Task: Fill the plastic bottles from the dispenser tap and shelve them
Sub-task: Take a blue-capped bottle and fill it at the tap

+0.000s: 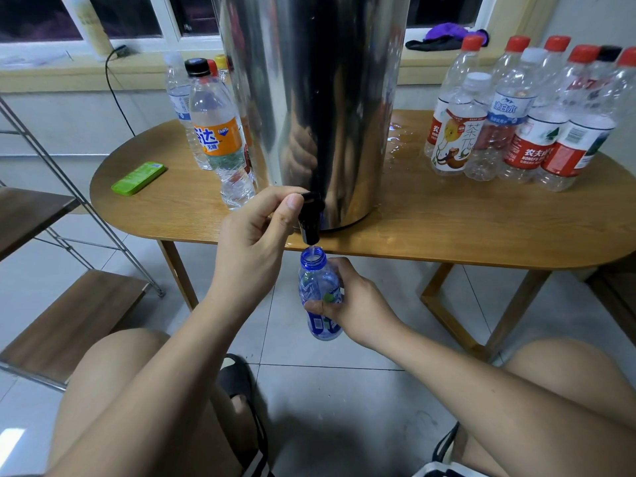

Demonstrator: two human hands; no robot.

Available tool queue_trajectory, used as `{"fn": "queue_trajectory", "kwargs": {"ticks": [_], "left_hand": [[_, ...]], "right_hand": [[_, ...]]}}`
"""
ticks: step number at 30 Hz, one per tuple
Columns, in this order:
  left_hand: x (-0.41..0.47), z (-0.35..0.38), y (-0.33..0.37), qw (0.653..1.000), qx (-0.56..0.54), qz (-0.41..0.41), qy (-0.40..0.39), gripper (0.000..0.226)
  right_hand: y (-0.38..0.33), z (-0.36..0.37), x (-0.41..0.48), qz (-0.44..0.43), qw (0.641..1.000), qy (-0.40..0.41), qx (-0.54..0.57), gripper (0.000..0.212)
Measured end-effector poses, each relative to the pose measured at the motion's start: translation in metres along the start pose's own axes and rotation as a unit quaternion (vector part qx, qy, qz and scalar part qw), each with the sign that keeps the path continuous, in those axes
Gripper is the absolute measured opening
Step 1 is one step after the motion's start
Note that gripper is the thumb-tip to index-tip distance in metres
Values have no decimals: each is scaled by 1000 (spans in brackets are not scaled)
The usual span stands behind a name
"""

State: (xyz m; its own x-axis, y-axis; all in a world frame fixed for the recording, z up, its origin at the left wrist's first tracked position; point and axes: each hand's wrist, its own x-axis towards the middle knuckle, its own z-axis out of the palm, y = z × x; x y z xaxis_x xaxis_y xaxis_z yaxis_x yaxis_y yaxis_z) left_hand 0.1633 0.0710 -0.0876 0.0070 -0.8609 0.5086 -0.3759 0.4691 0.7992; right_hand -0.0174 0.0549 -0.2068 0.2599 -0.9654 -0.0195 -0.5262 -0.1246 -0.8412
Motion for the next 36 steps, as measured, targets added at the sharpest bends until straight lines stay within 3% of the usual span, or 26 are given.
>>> {"fn": "queue_trajectory", "kwargs": {"ticks": [36], "left_hand": [[0, 2, -3, 1000, -3, -3, 9, 24]], "right_hand": [[-1, 1, 0, 8, 1000, 2, 1, 76]]}}
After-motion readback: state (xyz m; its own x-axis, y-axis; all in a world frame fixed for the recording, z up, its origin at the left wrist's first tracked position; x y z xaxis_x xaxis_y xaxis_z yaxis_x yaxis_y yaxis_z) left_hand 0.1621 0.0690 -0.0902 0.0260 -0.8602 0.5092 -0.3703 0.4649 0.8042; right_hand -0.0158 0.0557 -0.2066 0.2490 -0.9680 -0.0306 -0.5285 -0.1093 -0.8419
